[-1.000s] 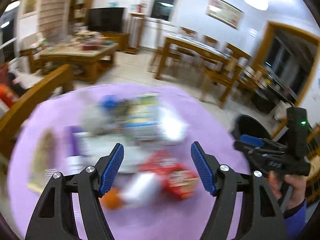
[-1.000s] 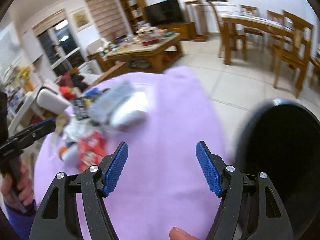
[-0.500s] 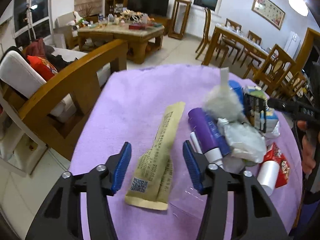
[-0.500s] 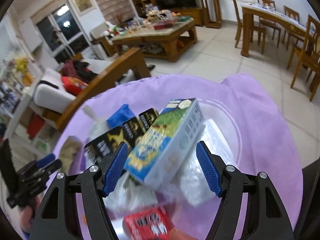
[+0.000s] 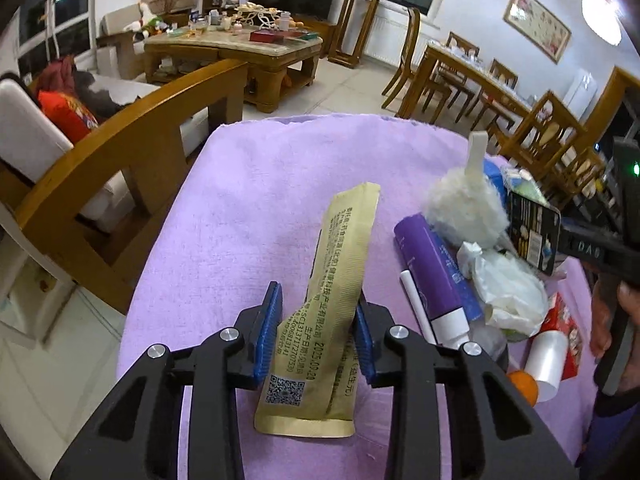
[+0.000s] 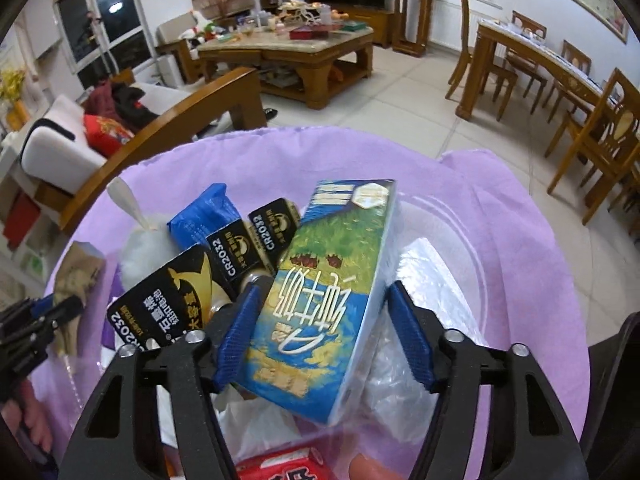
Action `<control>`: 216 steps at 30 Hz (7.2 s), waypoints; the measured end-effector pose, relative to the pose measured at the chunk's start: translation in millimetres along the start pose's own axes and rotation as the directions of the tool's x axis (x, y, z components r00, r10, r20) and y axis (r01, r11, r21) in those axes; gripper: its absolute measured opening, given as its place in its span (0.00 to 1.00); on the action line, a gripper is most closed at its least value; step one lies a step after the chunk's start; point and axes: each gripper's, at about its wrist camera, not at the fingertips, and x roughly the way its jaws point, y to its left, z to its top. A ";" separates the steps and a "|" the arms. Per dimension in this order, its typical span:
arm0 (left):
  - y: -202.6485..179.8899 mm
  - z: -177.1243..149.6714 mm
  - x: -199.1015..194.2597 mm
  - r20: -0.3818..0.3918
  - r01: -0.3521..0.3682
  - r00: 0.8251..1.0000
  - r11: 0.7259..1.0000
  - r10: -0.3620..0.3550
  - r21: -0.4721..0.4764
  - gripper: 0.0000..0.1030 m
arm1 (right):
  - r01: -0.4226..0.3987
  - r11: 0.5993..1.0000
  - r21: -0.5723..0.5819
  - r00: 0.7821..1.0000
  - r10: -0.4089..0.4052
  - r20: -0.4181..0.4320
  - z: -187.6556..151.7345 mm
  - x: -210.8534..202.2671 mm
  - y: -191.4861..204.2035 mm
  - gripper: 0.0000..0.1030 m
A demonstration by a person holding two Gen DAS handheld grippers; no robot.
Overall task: Collect trash
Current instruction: 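Grasp the tan paper packet with left gripper while right gripper grasps blue-green carton, then carry both items over the black bin and open both grippers to drop them, then grasp the clear plastic tray with left gripper while right gripper grasps red carton, then carry both items over the black bin and open both grippers to drop them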
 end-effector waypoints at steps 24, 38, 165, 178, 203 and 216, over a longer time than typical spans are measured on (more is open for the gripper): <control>-139.0 14.8 -81.0 0.193 0.216 0.952 0.969 -0.236 0.122 0.32 | -0.254 0.966 0.057 0.939 0.232 0.254 -84.5 -145.3 -102.5 0.48; -308.2 -1.7 -29.8 0.041 0.383 0.911 0.880 -0.410 0.282 0.32 | -0.219 0.930 0.295 0.933 0.112 0.341 -167.9 -195.8 -260.2 0.48; -42.7 -63.9 -41.5 0.023 0.000 1.000 0.997 0.002 -0.071 0.35 | -0.128 0.975 -0.179 0.988 0.141 0.064 -152.1 -91.7 -28.9 0.50; -156.5 -42.7 -73.5 0.135 0.145 0.977 0.979 -0.164 0.145 0.36 | -0.183 0.980 -0.077 0.956 0.196 0.218 -147.9 -151.6 -85.4 0.50; -437.2 -62.1 -6.8 -0.008 0.344 0.917 0.780 -0.399 0.523 0.36 | -0.069 0.950 0.303 0.938 -0.042 0.345 -223.8 -230.6 -325.9 0.50; -478.4 -71.0 40.5 -0.086 0.365 0.919 0.750 -0.384 0.551 0.36 | -0.062 0.911 0.407 0.944 -0.079 0.320 -259.9 -217.2 -386.4 0.50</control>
